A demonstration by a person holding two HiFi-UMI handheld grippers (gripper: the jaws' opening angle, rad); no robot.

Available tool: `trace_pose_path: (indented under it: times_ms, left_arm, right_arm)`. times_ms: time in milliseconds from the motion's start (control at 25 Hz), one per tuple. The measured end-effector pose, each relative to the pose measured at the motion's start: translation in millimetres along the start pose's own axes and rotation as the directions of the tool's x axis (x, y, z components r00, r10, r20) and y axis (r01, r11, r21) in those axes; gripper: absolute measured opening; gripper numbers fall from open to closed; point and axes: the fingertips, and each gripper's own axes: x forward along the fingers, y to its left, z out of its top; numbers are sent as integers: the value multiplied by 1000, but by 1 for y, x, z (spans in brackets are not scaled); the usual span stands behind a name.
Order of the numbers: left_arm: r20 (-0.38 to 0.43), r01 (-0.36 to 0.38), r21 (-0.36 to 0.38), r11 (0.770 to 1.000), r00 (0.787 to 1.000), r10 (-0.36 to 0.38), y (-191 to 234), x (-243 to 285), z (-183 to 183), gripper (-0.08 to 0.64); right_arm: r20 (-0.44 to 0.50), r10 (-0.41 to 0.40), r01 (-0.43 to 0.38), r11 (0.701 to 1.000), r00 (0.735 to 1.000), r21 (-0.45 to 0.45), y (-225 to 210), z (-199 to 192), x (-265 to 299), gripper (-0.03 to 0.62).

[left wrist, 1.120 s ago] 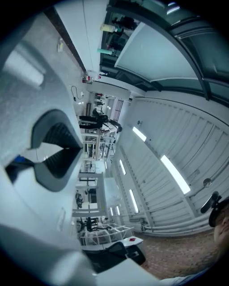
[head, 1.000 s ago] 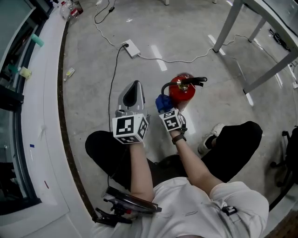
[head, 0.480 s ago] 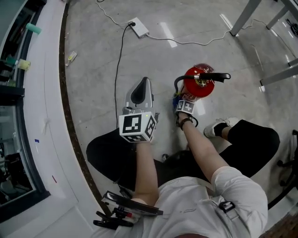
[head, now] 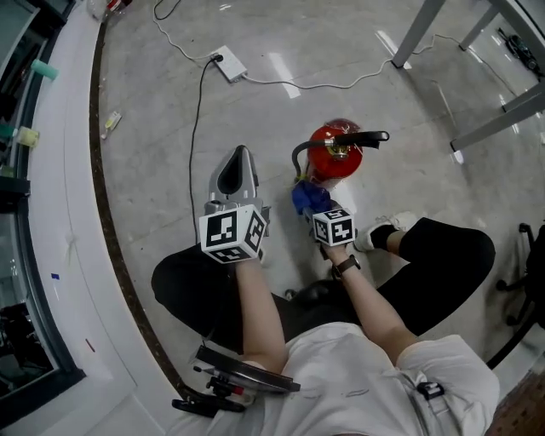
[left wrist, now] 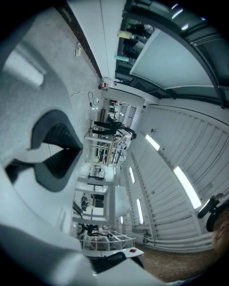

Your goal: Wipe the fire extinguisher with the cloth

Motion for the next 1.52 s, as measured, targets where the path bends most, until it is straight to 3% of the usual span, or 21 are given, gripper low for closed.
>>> trace_pose_path:
  times_ms: [80, 120, 200, 280, 360, 440, 480, 520, 560, 600, 640, 680, 720, 800, 920, 1080, 1240, 1320, 1360, 1440, 1520]
  left_arm:
    - [8, -10, -12, 1000, 1000, 10, -2, -3, 1, -2]
    - [13, -13, -18, 1000, 1000, 13, -4, -4, 1, -2]
    - [22, -17, -24, 1000, 1000, 17, -9, -8, 0, -2]
    - [28, -19, -24, 1000, 999, 19, -15, -13, -3, -2]
    - [30, -24, -17, 1000, 999, 24, -22, -20, -7, -1]
    - [34, -29, 4, 1000, 999, 29, -30, -27, -10, -1]
    - [37, -28, 21, 999, 999, 27, -34, -30, -11, -2]
    - [41, -24, 41, 999, 999, 22, -39, -34, -13, -2]
    - [47, -18, 66, 998, 999, 15, -43, -37, -14, -2]
    - [51, -11, 93, 996, 999, 6, -46, -40, -16, -2]
    - [53, -4, 118, 993, 999, -2, -50, -43, -18, -2]
    - [54, 2, 137, 991, 998, -10, -53, -47, -20, -2]
    - [55, 7, 146, 989, 998, -16, -55, -51, -21, -2]
    - [55, 7, 139, 990, 998, -15, -60, -59, -20, -2]
    - [45, -14, 134, 991, 999, 8, -59, -68, -18, -2]
    - [28, -5, 127, 992, 1000, 1, -54, -71, -32, -2]
    - [-28, -28, 112, 993, 999, 31, -39, -71, -57, -2]
    - [-48, -24, 116, 993, 998, 30, -33, -66, -68, -2]
    - [-56, -21, 119, 993, 998, 27, -32, -64, -70, -2]
    - [-58, -22, 119, 993, 998, 29, -28, -59, -68, -2]
    - [-36, -21, 116, 993, 999, 25, -27, -51, -54, -2]
  right_arm:
    - [155, 52, -26, 986, 987, -168, 35, 51, -50, 115]
    - [242, 78, -9, 962, 967, -274, 50, 77, -77, 115]
    - [425, 103, 89, 908, 899, -408, 70, 130, -126, 115]
    - [543, 89, 142, 918, 835, -370, 68, 169, -156, 117]
    - [559, 69, 116, 950, 826, -289, 56, 184, -156, 107]
    - [554, 86, 109, 945, 828, -309, 53, 186, -143, 117]
    - [573, 108, 136, 920, 813, -366, 56, 185, -139, 115]
    - [596, 130, 190, 876, 792, -443, 61, 181, -135, 109]
    - [604, 149, 252, 811, 783, -527, 67, 174, -131, 107]
    - [582, 159, 294, 740, 798, -605, 72, 164, -123, 107]
    - [531, 149, 297, 689, 834, -661, 73, 150, -110, 104]
    - [464, 119, 270, 678, 878, -684, 67, 131, -92, 104]
    - [398, 79, 233, 700, 914, -675, 54, 111, -72, 104]
    - [284, 8, 183, 748, 959, -638, 20, 67, -35, 100]
    - [122, -77, 136, 773, 990, -619, -26, 2, 17, 101]
    - [-36, -128, 95, 871, 991, -482, -65, -54, 67, 101]
    - [-182, -192, 146, 960, 964, -240, -113, -109, 108, 106]
    - [-219, -187, 155, 976, 958, -155, -130, -119, 118, 107]
    - [-229, -174, 141, 978, 958, -153, -129, -119, 119, 107]
    - [-236, -119, 80, 983, 965, -167, -110, -114, 109, 106]
    - [-178, -20, -9, 987, 984, -161, -73, -92, 83, 106]
